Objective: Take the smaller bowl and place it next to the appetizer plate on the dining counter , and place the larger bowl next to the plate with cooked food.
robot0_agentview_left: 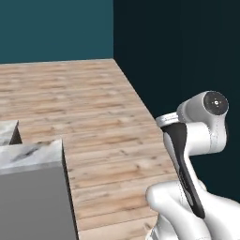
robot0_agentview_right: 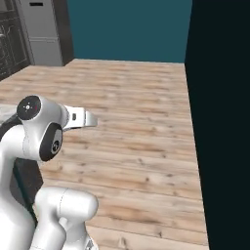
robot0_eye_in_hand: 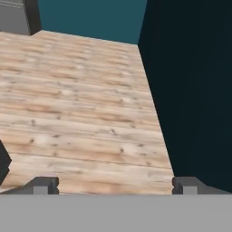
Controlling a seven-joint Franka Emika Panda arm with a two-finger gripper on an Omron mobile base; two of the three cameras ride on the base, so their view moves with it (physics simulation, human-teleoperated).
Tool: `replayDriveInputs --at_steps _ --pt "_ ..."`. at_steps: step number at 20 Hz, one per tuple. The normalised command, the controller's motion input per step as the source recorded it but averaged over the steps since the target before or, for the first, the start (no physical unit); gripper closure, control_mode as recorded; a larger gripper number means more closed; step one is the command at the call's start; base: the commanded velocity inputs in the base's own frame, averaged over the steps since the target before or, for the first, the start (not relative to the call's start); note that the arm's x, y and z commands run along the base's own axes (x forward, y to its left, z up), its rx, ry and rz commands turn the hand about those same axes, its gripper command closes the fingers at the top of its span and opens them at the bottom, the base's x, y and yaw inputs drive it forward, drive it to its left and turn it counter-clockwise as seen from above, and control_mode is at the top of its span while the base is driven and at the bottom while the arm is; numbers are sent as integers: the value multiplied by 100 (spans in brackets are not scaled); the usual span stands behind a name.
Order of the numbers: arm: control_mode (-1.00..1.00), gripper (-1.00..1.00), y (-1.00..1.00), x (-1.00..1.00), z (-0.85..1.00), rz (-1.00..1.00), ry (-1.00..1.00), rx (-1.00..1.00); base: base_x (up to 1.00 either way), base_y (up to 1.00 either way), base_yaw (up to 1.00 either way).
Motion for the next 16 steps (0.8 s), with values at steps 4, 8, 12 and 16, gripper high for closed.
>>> replayDriveInputs --at_steps 4,8,12,16 --pt "100 -100 0 0 0 0 0 0 100 0 16" --pt "100 -100 0 0 0 0 0 0 100 0 15" --pt "100 -100 0 0 0 0 0 0 100 0 17" --pt "100 -100 0 0 0 0 0 0 100 0 23"
